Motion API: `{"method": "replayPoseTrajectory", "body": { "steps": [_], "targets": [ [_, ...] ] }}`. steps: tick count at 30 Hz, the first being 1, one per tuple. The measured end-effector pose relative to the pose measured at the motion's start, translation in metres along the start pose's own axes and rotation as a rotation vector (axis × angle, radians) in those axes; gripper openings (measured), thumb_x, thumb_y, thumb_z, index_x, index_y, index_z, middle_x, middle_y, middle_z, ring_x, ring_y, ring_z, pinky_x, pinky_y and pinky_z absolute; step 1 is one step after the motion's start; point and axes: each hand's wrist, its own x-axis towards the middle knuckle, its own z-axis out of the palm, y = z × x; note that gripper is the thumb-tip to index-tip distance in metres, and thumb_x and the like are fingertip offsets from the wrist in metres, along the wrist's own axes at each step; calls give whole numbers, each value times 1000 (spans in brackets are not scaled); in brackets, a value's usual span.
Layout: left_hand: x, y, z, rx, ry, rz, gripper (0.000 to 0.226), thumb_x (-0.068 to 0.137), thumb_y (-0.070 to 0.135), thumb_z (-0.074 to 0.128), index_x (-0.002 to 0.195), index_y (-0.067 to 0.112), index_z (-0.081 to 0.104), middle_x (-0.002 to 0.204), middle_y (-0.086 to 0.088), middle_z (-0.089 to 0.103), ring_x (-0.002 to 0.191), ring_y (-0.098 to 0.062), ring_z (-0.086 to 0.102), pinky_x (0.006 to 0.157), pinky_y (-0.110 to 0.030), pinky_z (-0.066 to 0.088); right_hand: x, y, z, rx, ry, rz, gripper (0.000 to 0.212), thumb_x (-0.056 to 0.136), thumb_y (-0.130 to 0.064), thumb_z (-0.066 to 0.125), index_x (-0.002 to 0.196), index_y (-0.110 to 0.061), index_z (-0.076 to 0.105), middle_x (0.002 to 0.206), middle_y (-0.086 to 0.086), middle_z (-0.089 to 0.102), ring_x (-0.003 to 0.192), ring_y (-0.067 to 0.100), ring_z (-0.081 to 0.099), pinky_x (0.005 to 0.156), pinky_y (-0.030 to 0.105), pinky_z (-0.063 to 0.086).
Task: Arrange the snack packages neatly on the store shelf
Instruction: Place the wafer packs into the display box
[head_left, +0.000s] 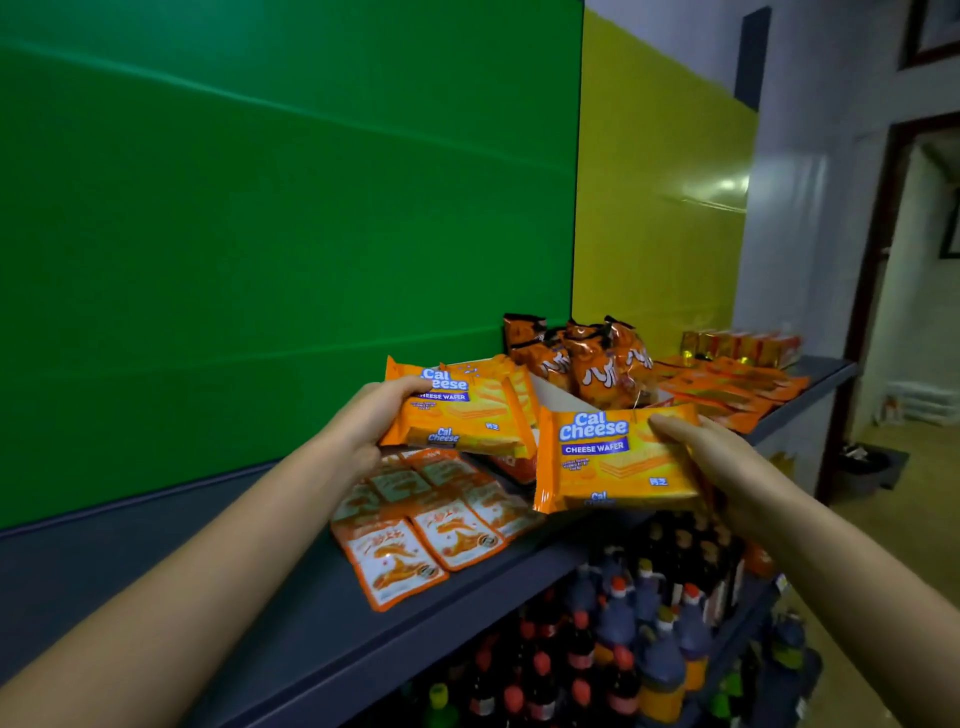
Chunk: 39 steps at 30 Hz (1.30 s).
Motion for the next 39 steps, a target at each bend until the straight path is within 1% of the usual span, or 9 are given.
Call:
{"method": "replayPoseTrajectory", "body": {
  "steps": [8, 11, 14, 19, 23, 29, 33, 36, 39],
  "targets": [
    [64, -12, 55, 24, 141, 80, 7, 89, 15, 58, 83, 12, 61, 52, 3, 69, 42, -9, 64, 44, -22, 54, 123, -10, -43, 3, -139, -113, 21, 92, -25, 54, 112, -17, 52, 79, 4, 64, 39, 5, 62, 34, 16, 44],
    [81, -16, 79, 70, 206, 117, 4, 89, 13, 59, 91, 12, 62, 61, 2, 70, 44, -6, 64, 46, -19, 53, 159, -19, -54, -4, -226, -197, 29, 91, -27, 56, 117, -15, 53, 92, 7, 68, 59, 14, 69, 54, 27, 55],
    [98, -23, 98, 165, 276, 161, 21, 89, 13, 60, 110, 8, 60, 95, -8, 69, 60, -12, 65, 61, -24, 55, 190, -25, -60, -22, -238, -340, 16, 90, -28, 58, 104, -23, 54, 112, 11, 66, 94, 27, 66, 87, 47, 53],
    [123, -34, 117, 255, 361, 190, 35, 87, 11, 62, 120, 1, 53, 116, -17, 64, 77, -16, 62, 77, -29, 52, 220, -21, -50, -61, -305, -487, 8, 89, -29, 59, 93, -25, 53, 99, 0, 65, 89, 18, 64, 82, 36, 53],
    [139, -38, 121, 343, 377, 227, 35, 87, 8, 62, 120, 2, 52, 118, -18, 63, 87, -20, 61, 78, -25, 52, 235, -14, -35, -146, -378, -555, 19, 90, -30, 58, 103, -19, 50, 90, -7, 64, 80, 7, 63, 70, 28, 53],
    [159, -39, 115, 580, 403, 287, 25, 83, 11, 67, 106, 13, 56, 107, -14, 63, 90, -24, 60, 88, -42, 52, 246, -11, -17, -347, -482, -627, 19, 89, -30, 59, 95, -21, 44, 80, -10, 60, 75, 8, 61, 68, 27, 52],
    [160, -35, 115, 844, 452, 298, 50, 57, 40, 64, 95, 8, 66, 86, -8, 66, 76, -21, 58, 75, -35, 50, 250, -8, -6, -407, -544, -628, 22, 87, -29, 62, 99, -17, 47, 82, -9, 62, 78, 12, 62, 65, 23, 52],
    [160, -29, 105, 976, 496, 239, 53, 51, 39, 74, 93, 8, 67, 84, -12, 69, 72, -24, 58, 72, -35, 50, 255, -4, -2, -412, -601, -572, 28, 86, -30, 62, 106, -16, 48, 97, 2, 66, 88, 21, 66, 78, 43, 56],
    [161, -24, 98, 1082, 474, 209, 48, 62, 21, 85, 105, 10, 65, 89, -7, 63, 80, -22, 57, 73, -30, 46, 260, -4, -1, -446, -632, -520, 29, 85, -28, 65, 105, -21, 46, 103, 2, 62, 94, 22, 65, 82, 44, 55]
  ]
}}
